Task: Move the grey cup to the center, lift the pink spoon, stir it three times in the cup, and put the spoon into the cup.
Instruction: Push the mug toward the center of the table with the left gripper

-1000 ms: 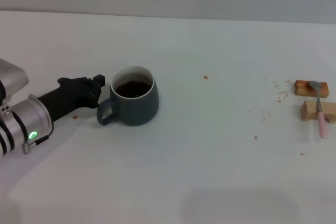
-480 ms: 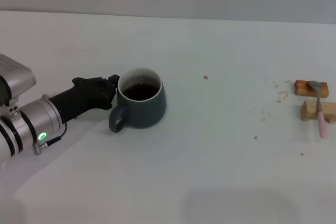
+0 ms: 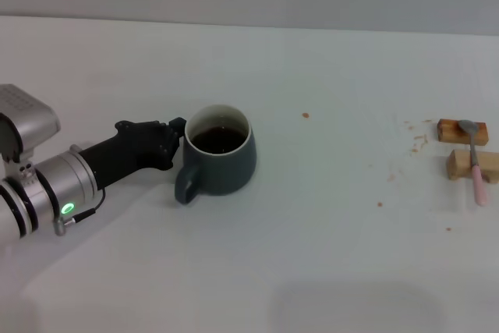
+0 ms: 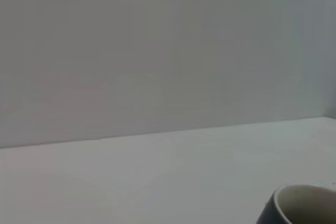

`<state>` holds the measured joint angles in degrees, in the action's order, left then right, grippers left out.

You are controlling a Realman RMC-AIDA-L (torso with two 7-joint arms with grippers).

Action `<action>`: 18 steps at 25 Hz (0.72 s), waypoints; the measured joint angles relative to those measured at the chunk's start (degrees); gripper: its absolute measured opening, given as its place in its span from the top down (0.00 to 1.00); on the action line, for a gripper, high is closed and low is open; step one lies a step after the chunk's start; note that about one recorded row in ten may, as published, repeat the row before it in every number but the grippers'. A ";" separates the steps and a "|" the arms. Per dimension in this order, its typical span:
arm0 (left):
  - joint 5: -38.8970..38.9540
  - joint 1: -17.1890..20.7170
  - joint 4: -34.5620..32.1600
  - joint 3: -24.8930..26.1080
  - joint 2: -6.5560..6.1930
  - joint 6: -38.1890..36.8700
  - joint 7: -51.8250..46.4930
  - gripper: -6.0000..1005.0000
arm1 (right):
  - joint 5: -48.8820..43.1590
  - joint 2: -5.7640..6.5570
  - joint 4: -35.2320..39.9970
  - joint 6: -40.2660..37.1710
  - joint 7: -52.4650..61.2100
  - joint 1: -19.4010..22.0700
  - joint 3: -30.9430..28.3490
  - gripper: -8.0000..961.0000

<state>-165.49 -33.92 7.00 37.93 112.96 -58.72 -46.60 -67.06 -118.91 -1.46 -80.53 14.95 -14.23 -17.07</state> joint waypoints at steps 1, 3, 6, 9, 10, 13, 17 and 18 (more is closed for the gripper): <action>0.00 0.00 -0.06 -0.15 0.08 0.00 0.00 0.99 | 0.00 0.00 -0.01 -0.04 0.00 0.09 0.18 0.24; -0.01 0.00 -0.11 -0.29 0.21 -0.03 0.00 0.99 | 0.00 0.00 -0.02 -0.13 0.14 0.23 0.45 0.24; -0.01 0.00 -0.11 -0.79 0.34 -0.07 0.00 0.99 | 0.00 0.00 0.08 -0.16 1.00 0.39 0.60 0.24; -0.01 0.00 0.07 -1.23 0.45 -0.11 0.01 0.99 | 0.00 0.00 0.43 -0.07 2.21 0.56 0.99 0.24; -0.01 0.00 0.13 -1.36 0.52 -0.12 0.01 0.99 | 0.00 0.00 0.56 -0.06 2.53 0.60 1.21 0.24; -0.02 0.00 0.35 -1.76 0.80 -0.16 0.02 0.99 | 0.00 0.00 0.59 -0.05 2.59 0.60 1.24 0.24; -0.02 -0.26 0.38 -2.37 1.15 -0.35 -0.01 0.99 | 0.00 0.00 0.59 -0.03 2.61 0.60 1.27 0.24; -0.03 -0.39 0.38 -2.73 1.20 -0.55 -0.05 0.99 | 0.00 0.01 0.59 -0.02 2.61 0.61 1.31 0.24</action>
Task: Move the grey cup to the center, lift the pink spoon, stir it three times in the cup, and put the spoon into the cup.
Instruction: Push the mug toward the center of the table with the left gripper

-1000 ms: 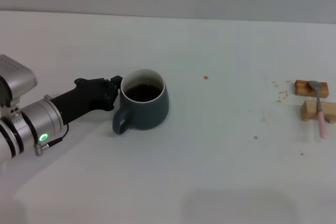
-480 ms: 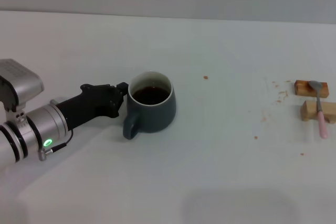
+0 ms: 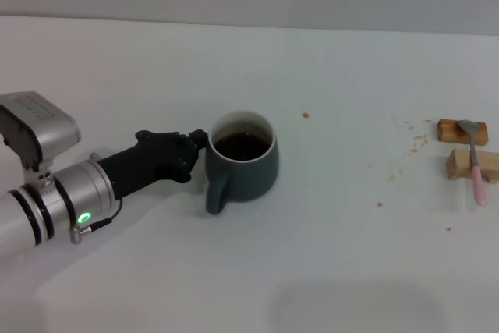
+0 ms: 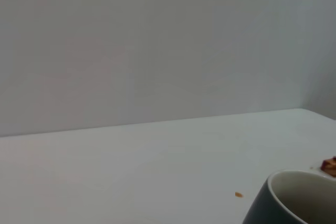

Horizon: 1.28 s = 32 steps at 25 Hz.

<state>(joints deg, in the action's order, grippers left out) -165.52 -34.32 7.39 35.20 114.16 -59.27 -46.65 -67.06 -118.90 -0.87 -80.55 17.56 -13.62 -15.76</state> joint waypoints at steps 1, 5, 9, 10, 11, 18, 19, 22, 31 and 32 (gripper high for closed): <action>0.00 -0.10 0.00 -0.19 0.06 -0.08 -0.05 0.99 | 0.00 0.03 -0.01 0.01 0.01 0.00 0.16 0.24; 0.00 -0.58 -0.09 -1.10 0.43 -0.65 -0.58 0.99 | 0.00 0.05 0.08 0.03 0.02 0.00 0.63 0.24; 0.01 -0.90 -0.39 -1.80 0.79 -1.11 -0.86 0.99 | 0.00 0.07 0.16 0.05 0.02 0.00 0.65 0.24; 0.01 -0.96 -0.28 -1.96 0.87 -1.12 -0.89 0.99 | 0.00 0.07 0.21 0.05 0.05 0.00 0.65 0.24; 0.01 -0.98 -0.21 -2.04 0.96 -1.13 -0.91 0.99 | 0.00 0.07 0.25 0.05 0.09 0.00 0.65 0.24; 0.02 -1.25 -0.01 -3.24 1.72 -1.67 -0.97 0.99 | 0.00 0.07 0.43 0.05 0.58 0.00 0.76 0.24; 0.02 -1.29 -0.01 -3.37 1.81 -1.72 -1.00 0.99 | 0.00 0.07 0.43 0.05 0.58 0.01 0.90 0.24; 0.02 -1.36 0.00 -3.78 2.03 -1.99 -1.09 0.99 | 0.00 0.13 0.44 0.05 0.65 0.20 1.47 0.24; 0.01 -1.68 -0.45 -4.87 2.15 -4.15 -2.11 0.99 | 0.00 0.25 1.09 -0.02 1.91 0.62 2.27 0.24; 0.01 -1.70 -0.50 -4.87 2.06 -4.37 -2.26 0.99 | 0.00 0.25 1.50 0.04 2.66 0.65 2.79 0.24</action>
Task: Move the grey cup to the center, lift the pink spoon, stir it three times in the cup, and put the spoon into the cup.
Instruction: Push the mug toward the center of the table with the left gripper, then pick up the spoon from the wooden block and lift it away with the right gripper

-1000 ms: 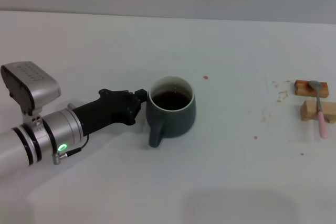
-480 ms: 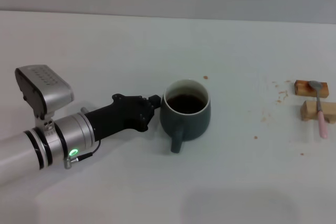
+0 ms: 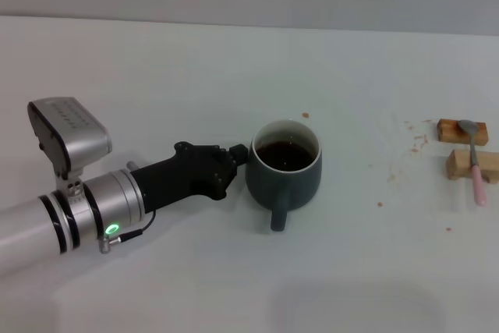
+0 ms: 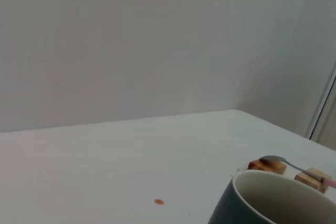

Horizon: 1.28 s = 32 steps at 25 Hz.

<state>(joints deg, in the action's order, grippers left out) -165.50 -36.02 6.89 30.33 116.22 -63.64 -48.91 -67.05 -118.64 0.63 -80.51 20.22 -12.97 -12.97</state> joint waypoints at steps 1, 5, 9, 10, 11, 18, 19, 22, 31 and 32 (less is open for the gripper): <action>0.00 0.00 0.00 0.00 0.00 0.00 0.00 0.99 | 0.00 0.00 0.36 0.07 0.70 0.03 0.41 0.24; 0.00 0.13 -0.18 0.19 -0.88 -0.95 -0.70 0.99 | 0.00 0.00 1.07 0.18 1.76 0.06 2.60 0.24; 0.36 0.49 -0.32 0.76 -1.99 -1.13 -1.21 0.99 | -0.12 0.10 2.73 0.99 4.95 0.06 8.44 0.24; 0.37 0.57 -0.55 1.17 -2.25 -1.34 -1.51 0.99 | -0.52 0.12 3.64 1.40 6.61 0.06 10.23 0.24; 0.38 0.60 -0.77 1.42 -2.37 -1.62 -1.74 0.99 | -1.21 0.14 4.62 1.80 8.59 0.08 11.79 0.24; 0.19 -0.02 -3.01 1.78 -2.73 -3.91 -3.16 0.99 | -5.02 0.03 6.77 0.55 12.99 0.74 15.09 0.24; 0.18 -0.04 -3.02 1.82 -2.73 -3.93 -3.17 0.99 | -5.66 0.01 6.77 -0.16 13.00 0.97 15.84 0.24; 0.14 -0.22 -2.88 1.91 -2.70 -4.06 -3.21 0.99 | -9.12 -0.04 6.79 -3.42 13.00 1.80 17.25 0.24; 0.00 -2.60 -3.04 1.43 -2.60 -4.23 -4.67 0.99 | -15.72 -0.36 2.22 -9.26 12.60 4.64 17.60 0.24; 0.00 -2.83 -3.03 1.42 -2.59 -4.23 -4.67 0.99 | -16.00 -0.46 0.71 -9.33 11.69 5.25 17.92 0.24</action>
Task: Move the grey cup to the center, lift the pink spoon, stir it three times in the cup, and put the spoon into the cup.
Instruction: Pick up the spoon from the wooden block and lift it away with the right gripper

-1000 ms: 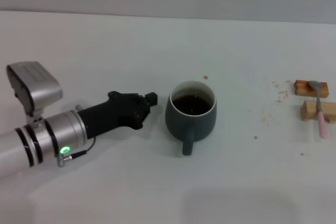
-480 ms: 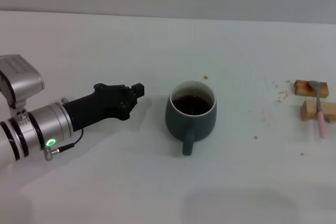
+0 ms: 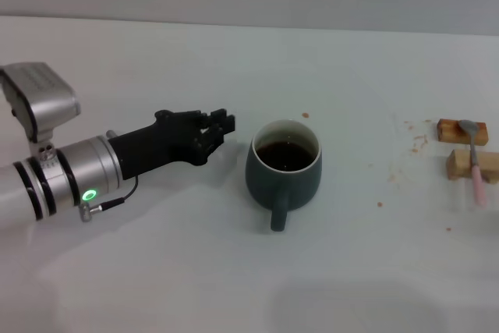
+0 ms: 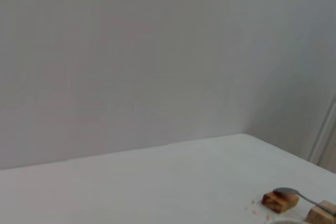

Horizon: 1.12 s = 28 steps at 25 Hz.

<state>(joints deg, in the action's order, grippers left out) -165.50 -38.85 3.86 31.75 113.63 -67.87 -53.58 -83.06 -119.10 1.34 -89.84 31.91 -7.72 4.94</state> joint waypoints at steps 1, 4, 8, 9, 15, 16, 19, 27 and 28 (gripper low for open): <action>0.00 -0.37 0.00 -0.01 0.01 0.00 0.00 0.94 | 0.00 0.00 0.00 0.00 0.00 0.00 0.00 0.24; 0.00 -0.64 0.01 -0.01 0.03 0.00 -0.01 0.82 | -0.43 -0.06 -3.74 -0.03 -4.00 0.68 0.38 0.24; 0.28 -2.59 -0.17 0.47 0.84 1.86 -0.03 0.70 | -0.60 -0.08 -8.91 0.10 -10.02 0.85 1.23 0.24; 0.28 -2.69 -0.20 0.47 0.90 2.04 -0.03 0.67 | -0.60 -0.10 -10.01 0.24 -10.89 0.86 1.49 0.24; 0.32 -3.24 -0.59 0.51 1.59 3.21 0.12 0.57 | -0.61 -0.16 -13.99 1.82 -14.12 0.43 3.31 0.24; 0.33 -3.24 -0.77 0.51 1.74 3.32 0.15 0.56 | -0.61 -0.17 -14.30 2.30 -14.19 0.25 3.79 0.24; 0.34 -3.19 -1.41 0.52 1.97 3.55 0.04 0.56 | -0.62 -0.23 -14.81 3.54 -14.22 -0.26 4.76 0.24; 0.37 -2.51 -1.94 1.44 1.99 3.63 -0.04 0.56 | -0.67 -0.25 -15.31 6.49 -14.26 -1.61 6.18 0.24; 0.37 -2.51 -1.94 1.44 1.99 3.63 -0.04 0.56 | -0.70 -0.25 -15.33 6.82 -14.27 -1.73 6.24 0.24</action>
<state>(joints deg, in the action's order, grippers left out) -165.14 -41.36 1.92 33.19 115.62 -64.25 -53.62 -83.75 -119.35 -13.99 -83.03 17.64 -9.45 11.18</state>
